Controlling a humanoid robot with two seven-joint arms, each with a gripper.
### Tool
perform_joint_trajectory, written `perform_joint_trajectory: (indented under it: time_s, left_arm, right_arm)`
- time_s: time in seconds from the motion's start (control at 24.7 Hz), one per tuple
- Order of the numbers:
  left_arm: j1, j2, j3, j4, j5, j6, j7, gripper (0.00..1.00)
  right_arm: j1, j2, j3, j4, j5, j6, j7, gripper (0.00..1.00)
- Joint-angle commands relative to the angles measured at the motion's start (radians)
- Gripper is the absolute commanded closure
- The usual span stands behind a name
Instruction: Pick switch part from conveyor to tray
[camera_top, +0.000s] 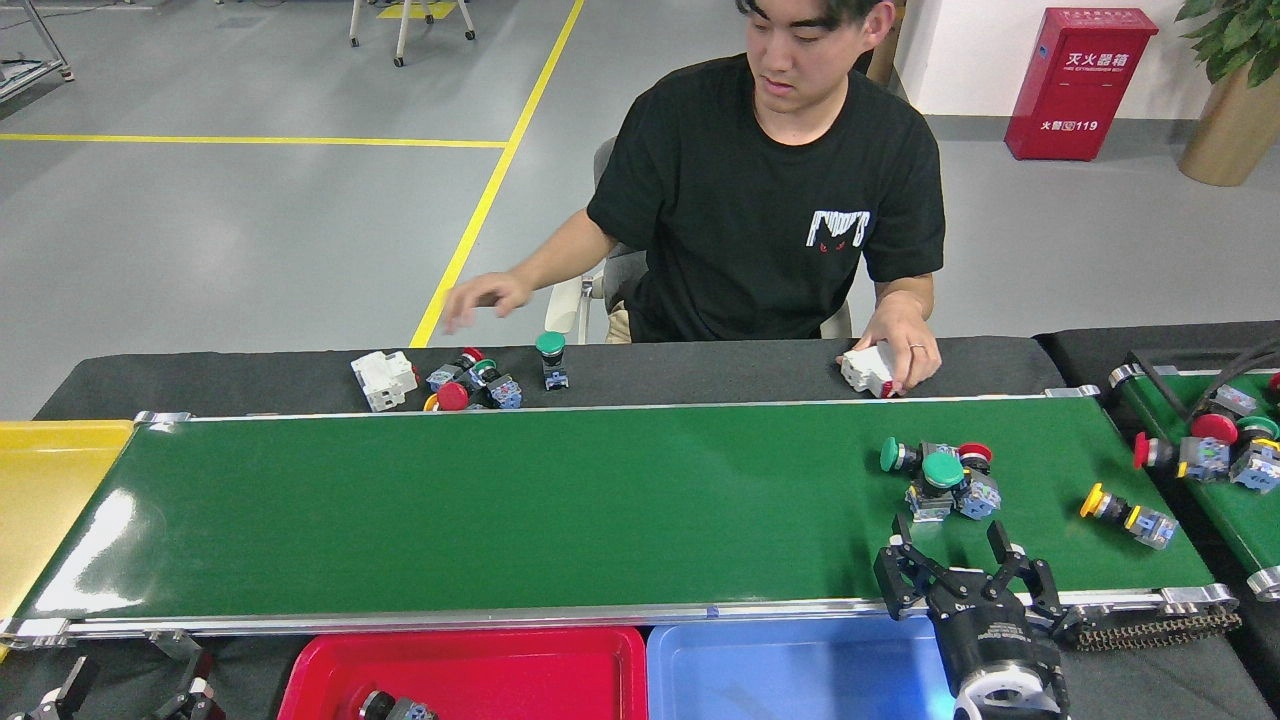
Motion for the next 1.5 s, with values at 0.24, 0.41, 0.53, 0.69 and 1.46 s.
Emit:
perform_joint_trajectory:
  time_s: [0.24,0.41,0.53,0.69,1.46]
  left_arm:
    - [-0.005,0.009,0.001,-0.009,0.005,-0.001,0.008,0.0]
    - [-0.005,0.009,0.001,-0.009,0.005,-0.001,0.008,0.0]
    - [-0.005,0.012,0.001,-0.009,0.005,-0.001,0.008,0.0]
    - [-0.005,0.013,0.001,-0.009,0.005,-0.001,0.008,0.0]
    - [-0.006,0.015,0.003,-0.012,0.008,-0.033,0.008,0.0]
  right_arm:
    - [-0.112,0.014,0.022,0.116,0.001,0.001,0.004,0.03]
    - [-0.129,0.011,0.022,0.134,-0.005,0.001,0.004,0.03]
    - [-0.146,0.01,0.026,0.17,-0.002,-0.004,0.004,0.42]
    - [-0.147,-0.006,0.063,0.17,-0.006,-0.01,0.007,0.98]
    - [0.052,0.033,0.716,-0.186,-0.002,-0.099,0.002,0.0]
